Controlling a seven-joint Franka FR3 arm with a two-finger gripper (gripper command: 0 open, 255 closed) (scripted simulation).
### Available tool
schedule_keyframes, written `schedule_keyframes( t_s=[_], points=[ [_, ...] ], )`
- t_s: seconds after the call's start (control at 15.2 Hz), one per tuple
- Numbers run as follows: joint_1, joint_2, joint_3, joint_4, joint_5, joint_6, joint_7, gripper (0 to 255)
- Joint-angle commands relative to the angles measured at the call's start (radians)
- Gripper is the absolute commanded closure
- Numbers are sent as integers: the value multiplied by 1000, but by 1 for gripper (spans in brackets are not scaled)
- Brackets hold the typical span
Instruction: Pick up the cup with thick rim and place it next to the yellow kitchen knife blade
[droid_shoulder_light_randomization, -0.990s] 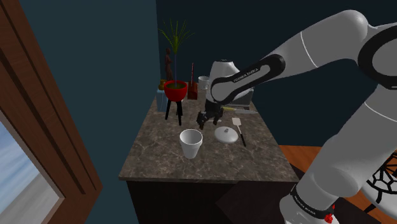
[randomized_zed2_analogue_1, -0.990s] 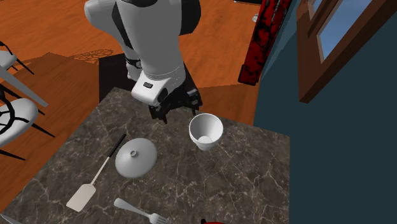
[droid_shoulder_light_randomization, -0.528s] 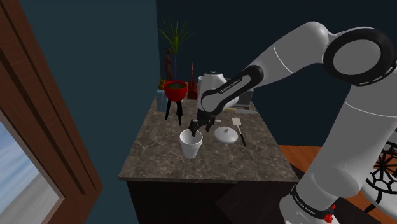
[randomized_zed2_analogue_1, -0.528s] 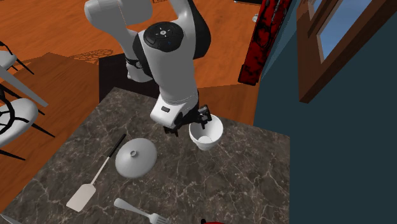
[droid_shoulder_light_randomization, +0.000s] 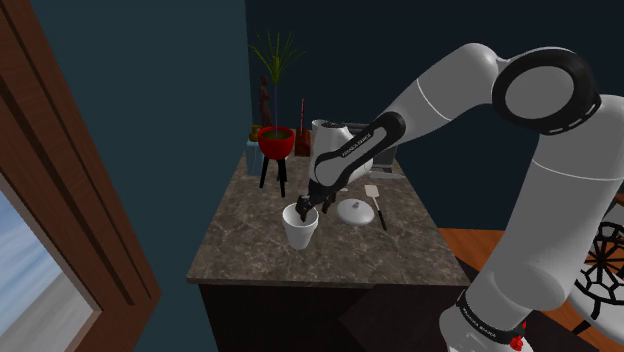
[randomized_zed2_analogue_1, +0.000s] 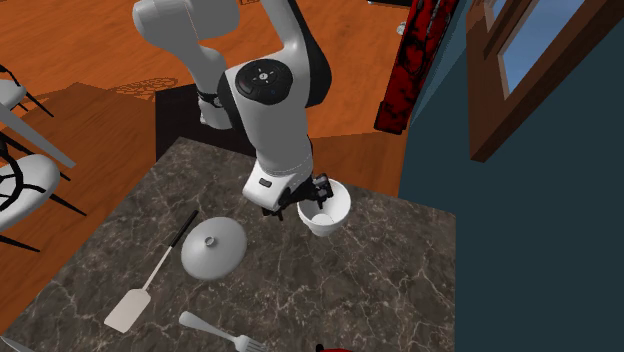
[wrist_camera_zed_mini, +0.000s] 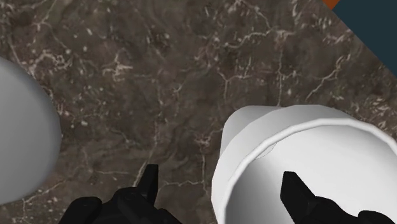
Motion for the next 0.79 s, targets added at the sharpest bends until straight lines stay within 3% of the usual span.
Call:
schedule_keyframes(
  t_s=[0.0, 0.2, 0.26, 0.73],
  points=[
    [0, 1, 0, 0, 0, 1, 0, 0],
    [0, 1, 0, 0, 0, 1, 0, 0],
    [0, 1, 0, 0, 0, 1, 0, 255],
    [0, 2, 0, 0, 0, 2, 1, 255]
  ],
)
